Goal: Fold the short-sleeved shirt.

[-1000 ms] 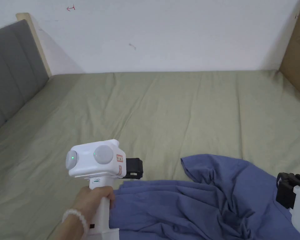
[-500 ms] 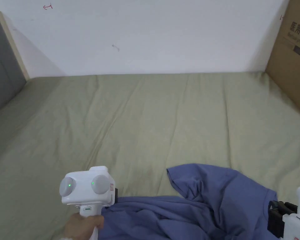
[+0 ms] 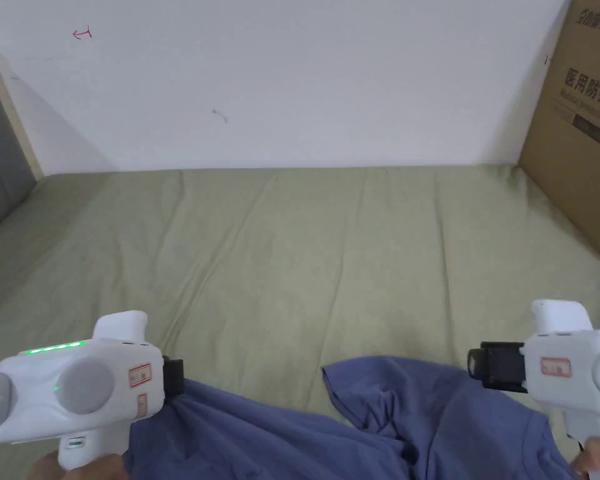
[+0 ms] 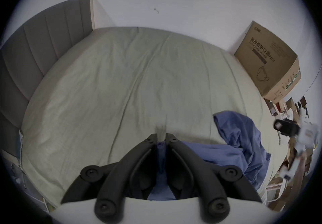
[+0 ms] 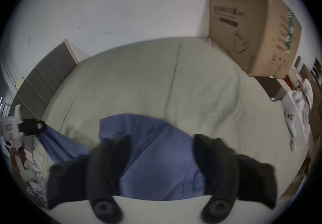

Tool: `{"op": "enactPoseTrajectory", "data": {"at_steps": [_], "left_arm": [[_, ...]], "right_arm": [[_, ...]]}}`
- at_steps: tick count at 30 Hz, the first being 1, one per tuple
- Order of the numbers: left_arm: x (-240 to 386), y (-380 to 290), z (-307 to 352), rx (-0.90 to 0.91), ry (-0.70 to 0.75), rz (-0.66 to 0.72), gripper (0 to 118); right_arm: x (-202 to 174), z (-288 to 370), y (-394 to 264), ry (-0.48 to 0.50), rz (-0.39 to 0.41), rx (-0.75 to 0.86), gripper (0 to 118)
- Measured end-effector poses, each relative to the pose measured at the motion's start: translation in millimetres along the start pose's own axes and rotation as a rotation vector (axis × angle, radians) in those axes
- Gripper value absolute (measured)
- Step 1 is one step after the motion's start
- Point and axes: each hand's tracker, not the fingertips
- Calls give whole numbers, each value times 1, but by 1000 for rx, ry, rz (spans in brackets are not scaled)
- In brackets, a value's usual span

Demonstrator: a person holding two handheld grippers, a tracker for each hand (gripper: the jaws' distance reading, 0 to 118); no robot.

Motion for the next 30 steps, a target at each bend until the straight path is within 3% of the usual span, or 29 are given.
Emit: {"op": "enactPoseTrajectory", "data": {"at_steps": [1,3,6,9,10,11,12,14,15,17,20,23,30], "left_arm": [[-3,0,5,16,-5,4,8],[-3,1,9,22,-5,-4,7],[-6,2,9,22,-1,-9,8],[-8,2,7,19,-7,2,8],[-8,2,5,20,-11,0,7],[-8,2,5,17,-8,0,8],[-8,2,5,18,-4,-2,7],[-8,3,5,14,1,-15,8],[-9,4,6,13,0,-14,7],[-12,5,11,26,-1,0,8],[-15,8,20,34,4,13,7],[-15,14,38,59,33,-22,7],[-22,41,107,204,78,-41,7]], "right_arm": [[0,-18,12,17,25,-34,86],[-4,-55,30,57,56,-96,86],[-10,-110,39,14,117,-256,86],[-16,-147,26,11,135,-377,78],[-17,-155,18,0,162,-403,78],[-21,-146,16,-18,174,-325,77],[-25,-139,19,-22,175,-324,68],[-28,-128,21,-12,253,-304,10],[-28,-125,22,-51,256,-293,3],[-21,-121,23,3,167,-309,3],[-14,-101,27,10,105,-278,3],[1,-52,47,84,-6,-164,3],[43,87,102,96,-144,106,3]]}}
